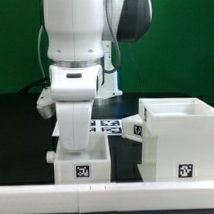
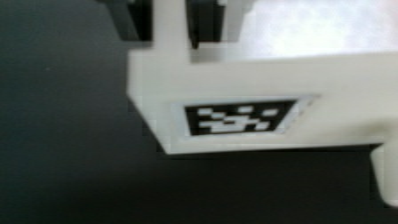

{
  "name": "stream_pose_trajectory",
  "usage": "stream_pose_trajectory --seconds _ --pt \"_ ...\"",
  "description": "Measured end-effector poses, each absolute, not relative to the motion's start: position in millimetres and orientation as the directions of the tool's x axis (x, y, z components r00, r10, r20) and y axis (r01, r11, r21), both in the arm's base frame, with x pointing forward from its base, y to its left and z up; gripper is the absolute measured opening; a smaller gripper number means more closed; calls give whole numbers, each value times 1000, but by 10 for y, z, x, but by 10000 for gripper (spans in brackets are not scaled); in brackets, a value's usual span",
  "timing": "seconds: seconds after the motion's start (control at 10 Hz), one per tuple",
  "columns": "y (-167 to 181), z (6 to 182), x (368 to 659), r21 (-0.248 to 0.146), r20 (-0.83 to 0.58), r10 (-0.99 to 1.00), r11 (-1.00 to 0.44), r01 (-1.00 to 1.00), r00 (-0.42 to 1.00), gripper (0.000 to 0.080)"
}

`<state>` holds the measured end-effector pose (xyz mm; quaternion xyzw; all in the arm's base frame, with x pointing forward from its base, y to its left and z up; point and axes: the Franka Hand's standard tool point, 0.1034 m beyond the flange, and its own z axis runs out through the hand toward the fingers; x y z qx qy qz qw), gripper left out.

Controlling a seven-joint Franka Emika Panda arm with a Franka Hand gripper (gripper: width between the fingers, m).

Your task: Assemble drawer

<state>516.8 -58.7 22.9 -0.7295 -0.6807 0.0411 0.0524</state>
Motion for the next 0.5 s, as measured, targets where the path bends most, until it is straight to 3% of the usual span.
stream_pose_trajectory --seconds 0.2,0.3,0.4,0.5 --pt "-603 225 5178 -122 18 999 -49 991 51 37" --pt "-674 256 5237 -63 36 999 -20 998 22 37" --pt "-671 310 5265 -30 40 999 -23 999 24 37" --pt "-615 328 5287 -25 44 999 -17 1000 18 37"
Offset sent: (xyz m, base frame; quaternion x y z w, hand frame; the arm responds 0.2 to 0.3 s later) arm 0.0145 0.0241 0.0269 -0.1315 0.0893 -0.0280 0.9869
